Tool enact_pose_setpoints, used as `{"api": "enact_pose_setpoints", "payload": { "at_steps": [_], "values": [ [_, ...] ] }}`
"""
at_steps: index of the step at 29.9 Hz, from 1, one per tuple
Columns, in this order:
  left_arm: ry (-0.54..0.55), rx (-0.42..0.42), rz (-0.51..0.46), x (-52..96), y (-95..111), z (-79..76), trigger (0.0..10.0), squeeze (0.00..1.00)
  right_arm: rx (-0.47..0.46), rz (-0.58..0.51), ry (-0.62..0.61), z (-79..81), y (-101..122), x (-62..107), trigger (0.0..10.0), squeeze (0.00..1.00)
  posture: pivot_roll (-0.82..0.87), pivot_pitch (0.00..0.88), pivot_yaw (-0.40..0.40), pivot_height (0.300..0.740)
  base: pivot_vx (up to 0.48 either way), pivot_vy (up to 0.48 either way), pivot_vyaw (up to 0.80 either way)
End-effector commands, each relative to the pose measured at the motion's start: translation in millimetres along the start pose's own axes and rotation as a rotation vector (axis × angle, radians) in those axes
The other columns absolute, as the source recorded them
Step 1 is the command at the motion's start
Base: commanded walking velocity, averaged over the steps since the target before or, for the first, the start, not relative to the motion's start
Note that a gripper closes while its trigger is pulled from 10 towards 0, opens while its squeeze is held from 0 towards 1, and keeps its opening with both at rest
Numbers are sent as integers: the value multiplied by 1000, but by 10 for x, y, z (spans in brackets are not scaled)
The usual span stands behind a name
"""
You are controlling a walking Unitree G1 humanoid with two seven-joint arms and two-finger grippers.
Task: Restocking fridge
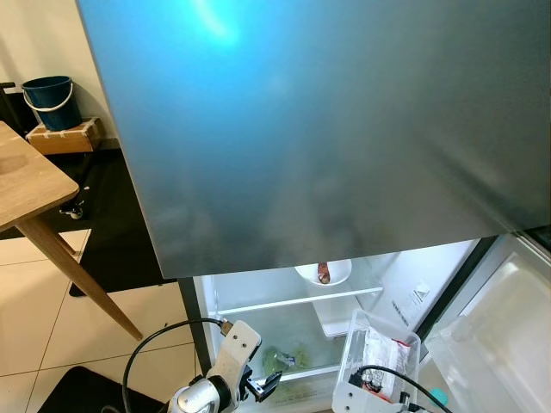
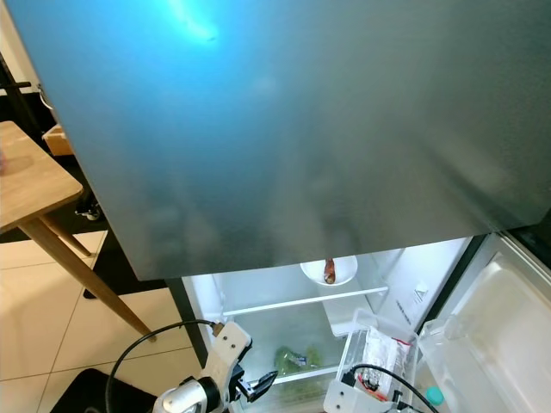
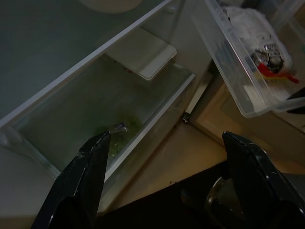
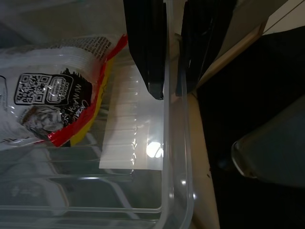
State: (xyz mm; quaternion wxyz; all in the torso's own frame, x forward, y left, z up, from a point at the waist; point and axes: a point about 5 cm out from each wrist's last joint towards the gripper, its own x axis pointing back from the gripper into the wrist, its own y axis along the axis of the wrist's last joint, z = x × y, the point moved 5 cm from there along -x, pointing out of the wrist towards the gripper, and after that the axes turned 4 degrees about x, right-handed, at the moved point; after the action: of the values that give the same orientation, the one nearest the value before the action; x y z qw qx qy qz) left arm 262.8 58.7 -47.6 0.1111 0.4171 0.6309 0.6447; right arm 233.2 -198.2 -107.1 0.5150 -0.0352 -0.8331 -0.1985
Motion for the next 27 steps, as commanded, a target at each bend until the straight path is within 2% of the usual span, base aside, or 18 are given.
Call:
{"api": "enact_pose_setpoints", "payload": {
  "at_steps": [1, 14, 21, 27],
  "values": [
    [-8, -10, 23, 21, -58, -14, 10000, 0, 18, -26, -6, -61, 79, -4, 10000, 0, -30, 37, -9, 726, 0, 0, 0],
    [-15, -35, 35, 23, -63, -10, 10000, 0, 89, -42, -4, -139, 166, -6, 10000, 0, -35, 38, -12, 682, 0, 0, 0],
    [-12, -52, 38, 33, -49, 28, 10000, 0, 98, -35, -5, -158, 145, 0, 10000, 0, -35, 30, -7, 653, 0, 0, 0],
    [-2, -69, 33, 20, -22, 42, 10000, 0, 91, -51, -12, -181, 167, 6, 10000, 0, -37, 30, -6, 649, 0, 0, 0]
  ]
}}
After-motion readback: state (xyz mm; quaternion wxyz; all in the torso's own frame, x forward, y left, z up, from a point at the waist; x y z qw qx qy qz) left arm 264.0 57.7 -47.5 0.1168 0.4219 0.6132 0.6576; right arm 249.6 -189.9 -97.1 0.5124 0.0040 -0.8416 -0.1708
